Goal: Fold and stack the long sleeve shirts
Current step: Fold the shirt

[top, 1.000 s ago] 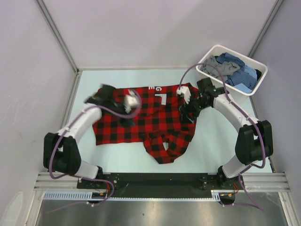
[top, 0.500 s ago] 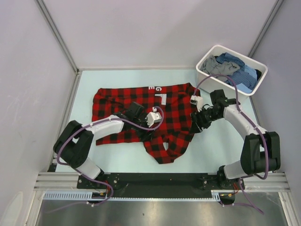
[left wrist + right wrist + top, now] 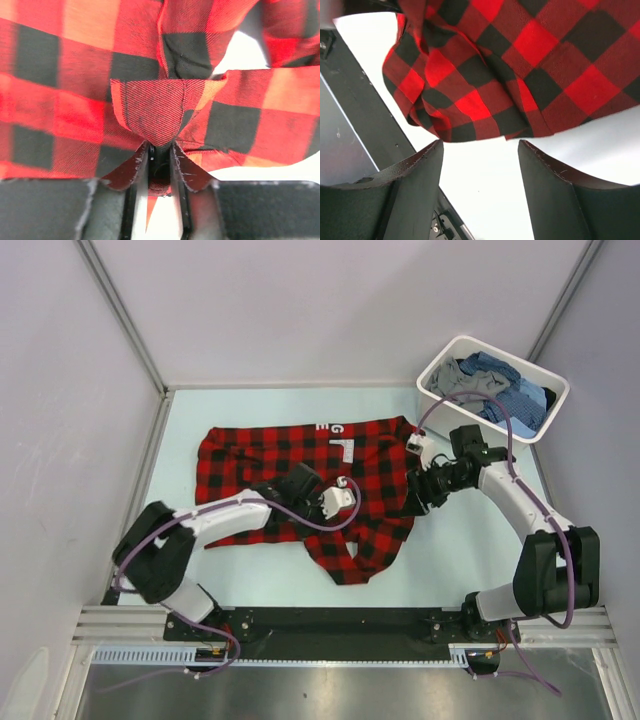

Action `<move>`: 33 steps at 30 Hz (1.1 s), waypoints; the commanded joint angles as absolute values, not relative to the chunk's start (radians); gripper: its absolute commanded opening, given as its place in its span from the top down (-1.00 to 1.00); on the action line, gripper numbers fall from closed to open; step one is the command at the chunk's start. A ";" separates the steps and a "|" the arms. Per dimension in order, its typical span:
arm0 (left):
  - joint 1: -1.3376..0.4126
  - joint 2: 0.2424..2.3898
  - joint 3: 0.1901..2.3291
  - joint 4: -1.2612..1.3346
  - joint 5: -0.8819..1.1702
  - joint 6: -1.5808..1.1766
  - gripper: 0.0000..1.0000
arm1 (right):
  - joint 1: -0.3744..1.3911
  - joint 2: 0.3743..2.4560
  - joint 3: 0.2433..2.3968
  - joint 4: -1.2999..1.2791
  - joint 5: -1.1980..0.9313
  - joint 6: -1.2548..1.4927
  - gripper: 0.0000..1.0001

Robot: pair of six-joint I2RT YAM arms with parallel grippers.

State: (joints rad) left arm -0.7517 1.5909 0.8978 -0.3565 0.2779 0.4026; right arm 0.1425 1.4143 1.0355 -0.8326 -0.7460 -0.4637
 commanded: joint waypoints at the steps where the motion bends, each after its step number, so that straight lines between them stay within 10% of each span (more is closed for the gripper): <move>1: -0.756 1.407 0.977 -0.425 0.300 0.458 0.61 | 0.138 1.388 1.107 -0.819 -0.825 -0.460 -0.36; 7: -0.756 1.248 1.045 -0.497 0.569 0.619 0.92 | 0.138 1.407 1.186 -0.775 -0.949 -0.428 -0.46; 15: -0.765 1.028 1.020 -0.409 0.971 1.168 0.83 | 0.158 1.313 1.213 -0.489 -1.094 -0.294 -0.78; 33: -0.856 1.127 1.046 -0.738 1.031 2.149 0.82 | 0.578 1.163 1.140 -0.585 -0.930 -0.756 -0.97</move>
